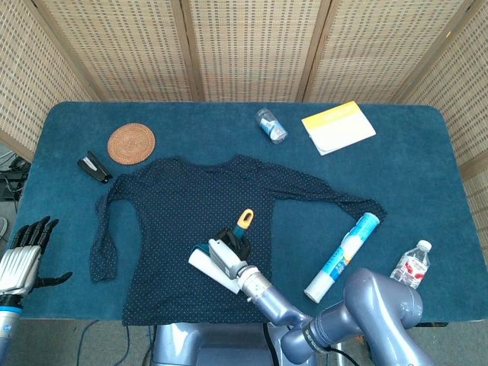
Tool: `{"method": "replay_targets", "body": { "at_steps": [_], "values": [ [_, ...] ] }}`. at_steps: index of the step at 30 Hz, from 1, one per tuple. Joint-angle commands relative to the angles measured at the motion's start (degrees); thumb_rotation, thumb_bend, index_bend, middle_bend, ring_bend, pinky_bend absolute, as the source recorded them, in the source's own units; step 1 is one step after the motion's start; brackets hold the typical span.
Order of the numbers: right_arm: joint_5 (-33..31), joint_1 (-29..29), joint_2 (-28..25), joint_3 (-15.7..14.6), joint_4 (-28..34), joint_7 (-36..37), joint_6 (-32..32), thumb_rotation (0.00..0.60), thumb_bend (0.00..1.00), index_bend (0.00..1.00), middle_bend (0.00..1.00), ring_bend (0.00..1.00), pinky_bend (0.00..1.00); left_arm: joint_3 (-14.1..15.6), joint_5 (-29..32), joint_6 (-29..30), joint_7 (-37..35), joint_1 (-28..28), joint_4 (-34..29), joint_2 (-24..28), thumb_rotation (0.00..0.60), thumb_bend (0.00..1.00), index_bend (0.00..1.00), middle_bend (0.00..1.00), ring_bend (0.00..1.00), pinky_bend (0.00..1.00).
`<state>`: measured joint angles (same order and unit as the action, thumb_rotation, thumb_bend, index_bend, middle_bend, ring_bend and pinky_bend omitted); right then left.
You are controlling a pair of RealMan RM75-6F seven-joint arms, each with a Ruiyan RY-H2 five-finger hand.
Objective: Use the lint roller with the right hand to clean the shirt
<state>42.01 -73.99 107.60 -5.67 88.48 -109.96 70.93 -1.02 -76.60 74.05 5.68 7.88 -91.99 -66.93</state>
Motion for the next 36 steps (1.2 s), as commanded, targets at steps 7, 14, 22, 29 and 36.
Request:
{"method": "replay_targets", "body": {
  "at_steps": [7,14,22,29,36],
  "values": [
    [-0.16,1.33,-2.52,-0.15,-3.57,1.16,0.35,0.6,0.7,0.72,1.0,1.0,1.0,-0.01,-0.02,0.18,0.03,-0.07,-0.02,-0.02,0.6,0.0,0.0,0.0,0.0,0.0],
    [-0.52,3.47,-5.59,-1.04,-9.7,4.36,-1.51,0.6,0.7,0.72,1.0,1.0,1.0,0.03,-0.03,0.05,0.43,0.03,-0.08,-0.18,0.6,0.0,0.0,0.0,0.0,0.0],
    [0.48,5.66,-7.4,-1.19,-17.12,8.84,-4.63,0.6,0.69,0.72,1.0,1.0,1.0,-0.04,0.31,-0.13,0.88,0.14,-0.03,-0.37,0.6,0.0,0.0,0.0,0.0,0.0],
    [-0.25,7.55,-7.16,0.73,-21.77,11.5,-6.09,0.6,0.64,0.65,1.0,1.0,1.0,-0.09,0.57,-0.3,0.83,0.18,-0.02,-0.31,0.6,0.0,0.0,0.0,0.0,0.0],
    [1.06,9.46,-9.03,4.55,-17.4,16.0,-2.31,0.6,0.11,0.01,0.99,1.0,1.0,0.0,0.38,-0.45,0.19,0.2,-0.04,-0.07,0.6,0.0,0.0,0.0,0.0,0.0]
  ]
}}
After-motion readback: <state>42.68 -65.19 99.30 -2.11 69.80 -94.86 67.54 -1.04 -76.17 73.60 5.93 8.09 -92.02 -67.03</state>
